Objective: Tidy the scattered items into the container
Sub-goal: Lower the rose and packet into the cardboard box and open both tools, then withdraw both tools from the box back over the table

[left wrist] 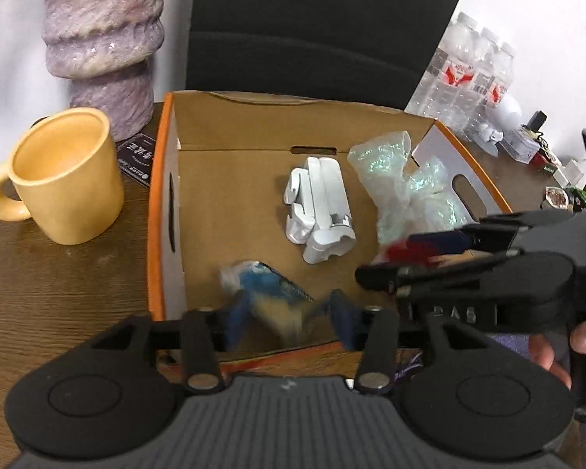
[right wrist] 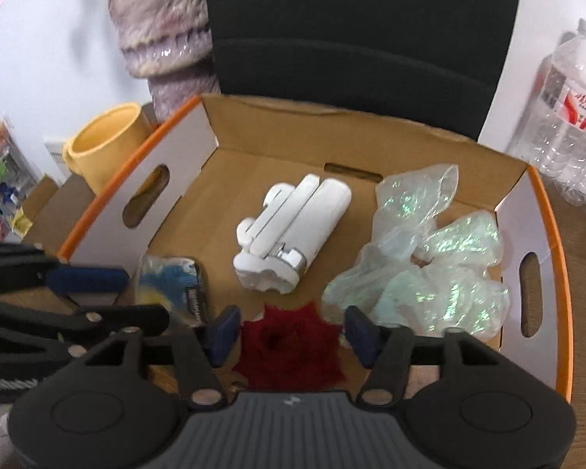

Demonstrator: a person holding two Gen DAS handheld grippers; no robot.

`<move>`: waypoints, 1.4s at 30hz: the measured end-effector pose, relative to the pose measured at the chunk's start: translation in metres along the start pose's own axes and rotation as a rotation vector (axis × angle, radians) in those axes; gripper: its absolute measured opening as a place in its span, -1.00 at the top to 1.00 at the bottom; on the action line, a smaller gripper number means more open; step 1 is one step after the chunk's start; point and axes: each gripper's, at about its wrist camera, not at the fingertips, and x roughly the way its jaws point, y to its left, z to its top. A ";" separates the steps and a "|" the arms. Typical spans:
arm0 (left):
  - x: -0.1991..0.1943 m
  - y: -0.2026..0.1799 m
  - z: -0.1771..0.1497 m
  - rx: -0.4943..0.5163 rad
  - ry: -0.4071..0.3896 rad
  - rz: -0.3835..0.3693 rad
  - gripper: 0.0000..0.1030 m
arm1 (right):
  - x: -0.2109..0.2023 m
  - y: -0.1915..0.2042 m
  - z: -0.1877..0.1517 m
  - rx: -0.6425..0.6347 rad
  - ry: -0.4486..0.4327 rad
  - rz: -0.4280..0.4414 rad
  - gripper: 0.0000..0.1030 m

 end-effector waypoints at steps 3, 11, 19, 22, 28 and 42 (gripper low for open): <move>-0.011 -0.004 0.001 -0.018 -0.008 0.011 -0.58 | -0.008 -0.004 0.003 0.023 0.021 -0.019 -0.51; -0.039 -0.013 0.002 -0.067 -0.030 0.039 -1.00 | -0.046 -0.032 -0.001 0.093 0.072 -0.161 -0.69; -0.067 -0.044 -0.001 -0.070 -0.013 0.120 -1.00 | -0.093 -0.051 -0.029 0.156 0.074 -0.150 -0.69; -0.081 -0.058 -0.007 -0.046 0.001 0.154 -1.00 | -0.113 -0.051 -0.039 0.166 0.060 -0.141 -0.71; -0.111 -0.083 -0.024 0.009 -0.038 0.225 -1.00 | -0.149 -0.042 -0.065 0.157 0.005 -0.112 -0.79; -0.130 -0.107 -0.112 0.029 -0.179 0.253 -1.00 | -0.180 -0.032 -0.154 0.185 -0.123 0.035 -0.84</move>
